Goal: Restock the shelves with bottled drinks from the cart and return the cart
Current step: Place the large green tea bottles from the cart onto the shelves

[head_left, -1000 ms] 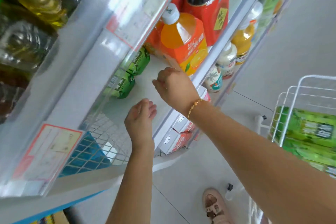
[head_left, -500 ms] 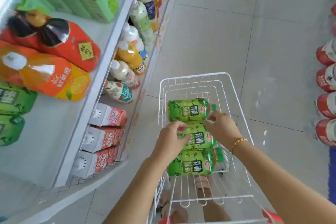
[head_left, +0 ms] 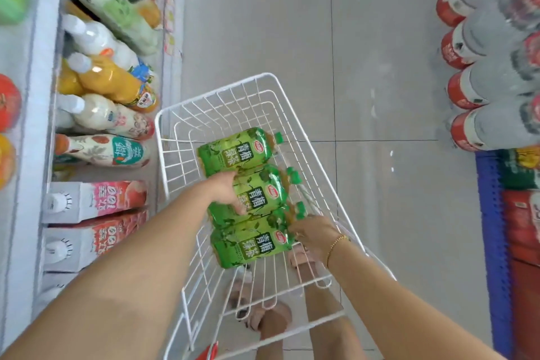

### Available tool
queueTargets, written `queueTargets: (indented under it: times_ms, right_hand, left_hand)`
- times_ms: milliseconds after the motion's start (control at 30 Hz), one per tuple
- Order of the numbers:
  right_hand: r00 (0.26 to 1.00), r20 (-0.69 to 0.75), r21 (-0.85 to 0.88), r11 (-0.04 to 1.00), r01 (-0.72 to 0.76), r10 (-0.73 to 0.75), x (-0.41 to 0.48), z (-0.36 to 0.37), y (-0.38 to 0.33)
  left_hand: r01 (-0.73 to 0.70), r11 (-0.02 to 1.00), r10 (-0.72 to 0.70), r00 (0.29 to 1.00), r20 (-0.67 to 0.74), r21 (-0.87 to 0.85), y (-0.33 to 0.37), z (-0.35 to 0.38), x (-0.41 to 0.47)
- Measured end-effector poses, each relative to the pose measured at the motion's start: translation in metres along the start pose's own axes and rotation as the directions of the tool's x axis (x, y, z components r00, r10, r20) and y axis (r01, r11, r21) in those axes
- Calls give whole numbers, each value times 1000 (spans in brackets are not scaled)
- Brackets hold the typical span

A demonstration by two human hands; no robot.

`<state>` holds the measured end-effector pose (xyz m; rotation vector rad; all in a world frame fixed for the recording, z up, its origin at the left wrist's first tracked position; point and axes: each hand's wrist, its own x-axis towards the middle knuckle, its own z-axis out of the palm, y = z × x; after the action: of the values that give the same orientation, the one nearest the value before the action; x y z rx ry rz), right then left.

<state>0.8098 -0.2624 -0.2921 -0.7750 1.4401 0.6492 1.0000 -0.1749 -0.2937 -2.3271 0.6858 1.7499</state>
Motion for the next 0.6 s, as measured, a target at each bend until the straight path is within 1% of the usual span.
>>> queueTargets:
  times_ms: [33, 67, 100, 133, 200, 267, 333, 433, 500, 533, 600]
  right_hand:
    - [998, 55, 216, 976, 4, -17, 2, 1, 7]
    - [996, 76, 389, 921, 14, -47, 10, 0, 16]
    - [994, 97, 493, 870, -2, -53, 12, 0, 22]
    - [991, 124, 551, 834, -22, -56, 12, 2, 25]
    - [988, 149, 593, 803, -60, -36, 12, 6, 24]
    - [992, 128, 621, 781, -68, -16, 13, 9, 23]
    - [995, 102, 622, 781, -64, 1, 11, 13, 21]
    - [994, 100, 657, 753, -32, -44, 12, 18, 23]
    - [986, 93, 677, 735, 38, -137, 9, 19, 24]
    - [969, 102, 664, 741, 102, -225, 6, 18, 25]
    - [900, 141, 611, 752, 249, -413, -3, 21, 25]
  left_hand:
    - [5, 1000, -5, 1000, -4, 19, 1, -1, 1]
    - [5, 1000, -4, 1000, -15, 26, 1, -1, 3]
    - [-1, 1000, 2, 999, -32, 31, 1, -1, 3]
    - [-8, 999, 10, 999, -53, 35, 1, -1, 3]
    - [-23, 999, 27, 995, -96, 47, -1, 0, 1]
    - [-34, 997, 41, 991, -125, 63, -1, 1, -2]
    - [-40, 996, 51, 988, -149, 74, -2, 1, -4]
    - [-47, 985, 81, 976, -201, 168, -5, 2, -11]
    - [-18, 981, 71, 959, -275, 191, -10, 3, -17]
    - [1, 987, 53, 942, -331, 161, -13, 3, -22]
    - [15, 996, 25, 892, -452, 86, -17, -1, -35]
